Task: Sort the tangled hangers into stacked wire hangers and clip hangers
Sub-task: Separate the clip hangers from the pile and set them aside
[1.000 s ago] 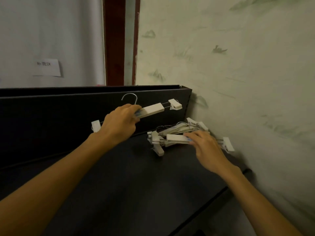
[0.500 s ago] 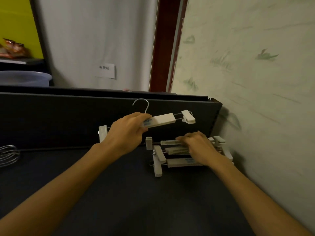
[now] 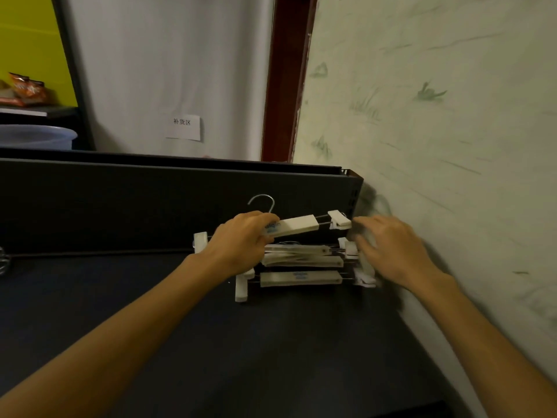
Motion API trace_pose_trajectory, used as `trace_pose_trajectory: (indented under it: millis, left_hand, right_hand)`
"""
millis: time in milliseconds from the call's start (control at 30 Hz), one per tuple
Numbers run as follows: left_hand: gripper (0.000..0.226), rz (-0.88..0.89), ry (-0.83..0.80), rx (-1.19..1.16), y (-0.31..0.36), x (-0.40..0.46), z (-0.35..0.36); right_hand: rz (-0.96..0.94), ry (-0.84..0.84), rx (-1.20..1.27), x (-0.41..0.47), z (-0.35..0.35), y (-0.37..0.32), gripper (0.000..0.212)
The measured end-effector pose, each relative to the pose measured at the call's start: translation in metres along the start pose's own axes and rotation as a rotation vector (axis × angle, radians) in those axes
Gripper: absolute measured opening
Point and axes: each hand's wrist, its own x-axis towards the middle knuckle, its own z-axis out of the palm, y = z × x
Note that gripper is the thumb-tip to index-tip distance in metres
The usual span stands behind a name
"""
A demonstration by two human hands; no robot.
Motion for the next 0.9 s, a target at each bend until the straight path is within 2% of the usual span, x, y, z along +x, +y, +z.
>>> trace_pose_trajectory:
  millis: [100, 267, 467, 633, 900]
  left_hand:
    - [0.042, -0.023, -0.109, 0.001, 0.013, 0.012, 0.019]
    - [0.042, -0.042, -0.220, 0.017, 0.025, 0.026, 0.044]
    - [0.033, -0.010, -0.302, 0.259, 0.024, 0.033, 0.041]
    - [0.032, 0.001, -0.255, 0.358, 0.019, 0.027, 0.027]
    - [0.055, -0.122, -0.040, 0.349, -0.029, -0.033, -0.014]
  right_hand:
    - [0.055, 0.029, 0.045, -0.014, -0.008, 0.016, 0.035]
    - [0.012, 0.046, 0.102, -0.033, -0.010, 0.022, 0.033]
    - [-0.061, 0.080, 0.164, -0.021, -0.008, 0.011, 0.036]
    - [-0.096, 0.087, 0.189, -0.007, -0.002, -0.009, 0.036]
    - [-0.210, 0.077, 0.150, 0.016, 0.010, -0.075, 0.046]
